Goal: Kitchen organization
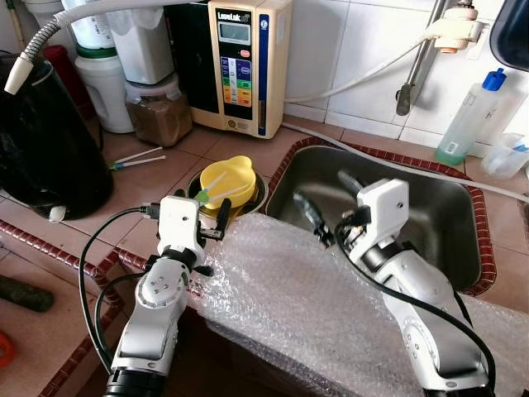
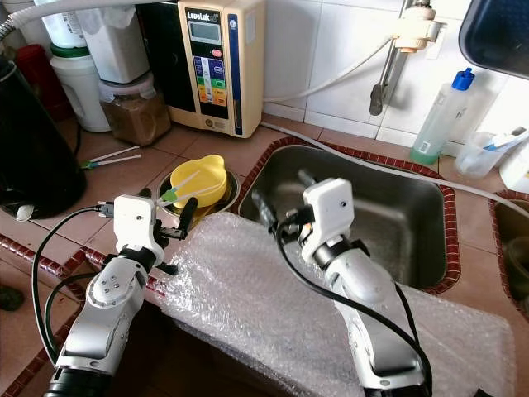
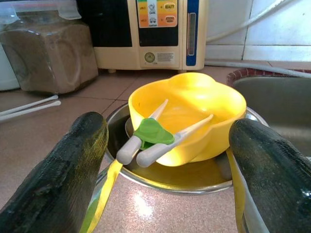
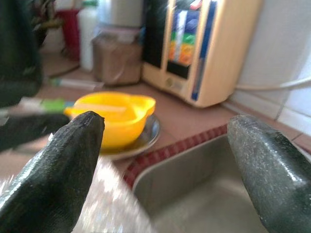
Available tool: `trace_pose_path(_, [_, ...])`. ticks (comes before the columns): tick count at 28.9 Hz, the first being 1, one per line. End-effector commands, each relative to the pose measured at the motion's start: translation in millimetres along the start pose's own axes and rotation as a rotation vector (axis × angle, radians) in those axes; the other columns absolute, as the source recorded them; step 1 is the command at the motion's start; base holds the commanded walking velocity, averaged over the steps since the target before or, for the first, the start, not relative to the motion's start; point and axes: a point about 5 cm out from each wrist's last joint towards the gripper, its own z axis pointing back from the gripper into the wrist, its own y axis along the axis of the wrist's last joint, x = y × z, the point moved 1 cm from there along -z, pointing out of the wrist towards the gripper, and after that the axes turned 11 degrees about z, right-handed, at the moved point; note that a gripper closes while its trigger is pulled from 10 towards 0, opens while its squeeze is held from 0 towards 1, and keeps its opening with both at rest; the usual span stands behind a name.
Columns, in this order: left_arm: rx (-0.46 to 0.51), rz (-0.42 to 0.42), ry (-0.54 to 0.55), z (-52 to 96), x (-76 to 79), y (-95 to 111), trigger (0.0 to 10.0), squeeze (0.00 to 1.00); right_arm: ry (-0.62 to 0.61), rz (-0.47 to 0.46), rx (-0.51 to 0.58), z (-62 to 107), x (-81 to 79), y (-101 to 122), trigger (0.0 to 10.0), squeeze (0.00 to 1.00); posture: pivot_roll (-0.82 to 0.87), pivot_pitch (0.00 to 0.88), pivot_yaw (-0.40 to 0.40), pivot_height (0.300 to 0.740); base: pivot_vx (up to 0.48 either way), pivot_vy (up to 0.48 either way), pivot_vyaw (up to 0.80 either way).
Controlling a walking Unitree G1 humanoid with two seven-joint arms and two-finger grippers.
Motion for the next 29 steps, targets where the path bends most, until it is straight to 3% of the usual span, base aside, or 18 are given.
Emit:
trace_pose_path(1, [-0.004,-0.005,-0.02,-2.1,2.5,0.1,10.0,0.0,0.016,0.0,-0.024,1.1,-2.2,-3.6,10.0,0.0,-0.02,0.0,0.012,0.74,0.0,0.0,0.0])
trace_pose_path(9, [-0.016,-0.001,-0.027,-2.7,3.7,-2.6,10.0,0.0,0.073,0.027,-0.092,5.5,-11.1,-15.3,10.0,0.0,-0.01,0.0,0.01,0.74,0.0,0.0,0.0])
trace_pose_path(10, [-0.022,0.011,-0.028,-1.9,4.1,-4.8,4.7,0.0,0.089,0.031,-0.106,6.1,-13.9,-17.9,10.0,0.0,-0.01,0.0,0.01,0.74,0.0,0.0,0.0])
trace_pose_path(12, [-0.024,0.015,-0.028,-1.6,4.2,-5.5,4.7,0.0,0.094,0.035,-0.109,6.2,-14.8,-18.5,10.0,0.0,-0.01,0.0,0.011,0.74,0.0,0.0,0.0])
trace_pose_path(13, [-0.024,0.019,-0.032,-1.4,4.5,-6.0,0.4,0.0,0.104,0.035,-0.107,6.6,-16.9,-18.4,10.0,0.0,-0.02,0.0,0.012,0.74,0.0,0.0,0.0])
trace_pose_path(14, [-0.024,0.021,-0.032,-1.8,4.2,-5.9,0.0,0.0,0.102,0.031,-0.103,6.5,-17.2,-17.8,10.0,0.0,-0.02,0.0,0.013,0.74,0.0,0.0,0.0])
trace_pose_path(29, [-0.01,0.031,-0.034,-6.3,2.0,-4.8,0.0,0.0,0.132,0.022,-0.109,6.7,-22.8,-18.0,10.0,0.0,-0.02,0.0,0.017,0.74,0.0,0.0,0.0])
